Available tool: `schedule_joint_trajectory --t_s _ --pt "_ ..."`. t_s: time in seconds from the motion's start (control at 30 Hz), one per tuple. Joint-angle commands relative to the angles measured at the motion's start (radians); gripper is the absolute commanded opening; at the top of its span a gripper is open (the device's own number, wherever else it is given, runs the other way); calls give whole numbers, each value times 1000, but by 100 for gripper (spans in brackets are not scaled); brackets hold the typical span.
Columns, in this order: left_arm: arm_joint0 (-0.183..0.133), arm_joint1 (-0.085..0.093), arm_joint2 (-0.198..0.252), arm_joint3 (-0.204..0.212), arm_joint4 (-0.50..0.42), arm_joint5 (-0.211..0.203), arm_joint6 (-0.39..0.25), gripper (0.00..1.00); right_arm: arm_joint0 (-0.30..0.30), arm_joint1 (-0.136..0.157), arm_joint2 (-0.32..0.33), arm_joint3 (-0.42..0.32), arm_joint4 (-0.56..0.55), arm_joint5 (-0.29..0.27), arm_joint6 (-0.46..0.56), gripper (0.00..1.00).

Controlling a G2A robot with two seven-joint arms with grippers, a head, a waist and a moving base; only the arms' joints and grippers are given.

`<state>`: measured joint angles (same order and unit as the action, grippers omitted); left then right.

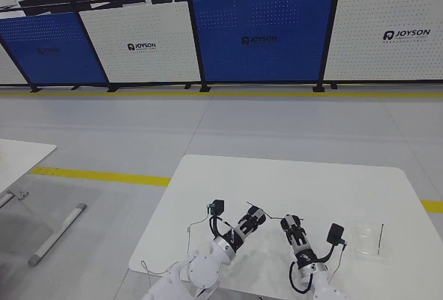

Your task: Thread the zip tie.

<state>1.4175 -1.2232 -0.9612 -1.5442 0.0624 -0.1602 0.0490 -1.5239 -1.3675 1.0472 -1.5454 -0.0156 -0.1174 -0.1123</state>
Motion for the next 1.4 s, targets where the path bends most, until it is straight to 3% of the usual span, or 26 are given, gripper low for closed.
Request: schedule_joint_trajectory --t_s 0.0,0.5,0.6,0.77,1.37 --pt "0 -1 0 1 2 -1 2 7 -1 -1 0 -2 -3 2 3 0" --pt "0 -10 8 12 32 3 8 20 4 -10 0 1 -16 22 10 0" --pt "-1 -12 13 15 38 3 10 17 5 -12 -1 2 -20 23 10 0" --pt "-7 -17 18 22 40 3 12 0 4 -14 -1 0 -27 25 11 0" --pt "4 -22 9 12 55 -18 5 0 3 -21 8 2 -24 20 39 0"
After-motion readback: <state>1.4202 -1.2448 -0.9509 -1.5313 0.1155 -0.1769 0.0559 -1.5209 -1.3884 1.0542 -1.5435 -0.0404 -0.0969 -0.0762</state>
